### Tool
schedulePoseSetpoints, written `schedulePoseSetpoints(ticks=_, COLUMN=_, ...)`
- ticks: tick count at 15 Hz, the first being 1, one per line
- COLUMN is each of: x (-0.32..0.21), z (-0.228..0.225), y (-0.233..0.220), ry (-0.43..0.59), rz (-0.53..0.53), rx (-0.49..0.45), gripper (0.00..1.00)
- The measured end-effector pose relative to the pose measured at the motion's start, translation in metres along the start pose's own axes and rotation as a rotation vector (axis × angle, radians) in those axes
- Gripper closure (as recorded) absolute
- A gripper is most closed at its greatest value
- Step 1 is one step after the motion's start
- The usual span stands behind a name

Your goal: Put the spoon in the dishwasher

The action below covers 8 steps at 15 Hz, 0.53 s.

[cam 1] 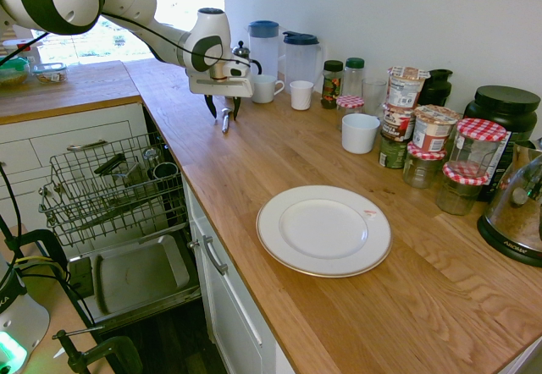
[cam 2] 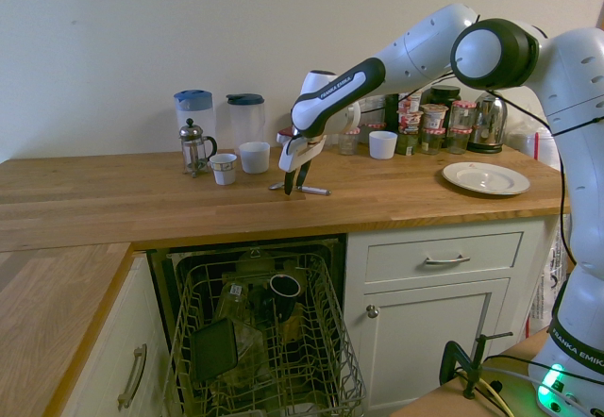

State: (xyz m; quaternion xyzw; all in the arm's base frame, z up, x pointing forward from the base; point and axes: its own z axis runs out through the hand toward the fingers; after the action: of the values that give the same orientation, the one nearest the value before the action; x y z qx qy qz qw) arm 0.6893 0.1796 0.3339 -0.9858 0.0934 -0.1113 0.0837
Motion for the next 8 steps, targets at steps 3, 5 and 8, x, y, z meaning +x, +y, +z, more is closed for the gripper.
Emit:
schedulePoseSetpoints(ticks=3, x=0.0009, z=0.0001, y=-0.0006, ry=0.000, rz=-0.001, rx=-0.001, gripper=1.00)
schedulePoseSetpoints(ticks=5, x=0.0014, z=0.0003, y=-0.0001, ry=0.000, rz=0.001, rx=-0.001, gripper=1.00)
schedulePoseSetpoints(ticks=8, x=0.0013, z=0.0004, y=0.0003, ry=-0.009, rz=0.016, rx=0.007, gripper=1.00)
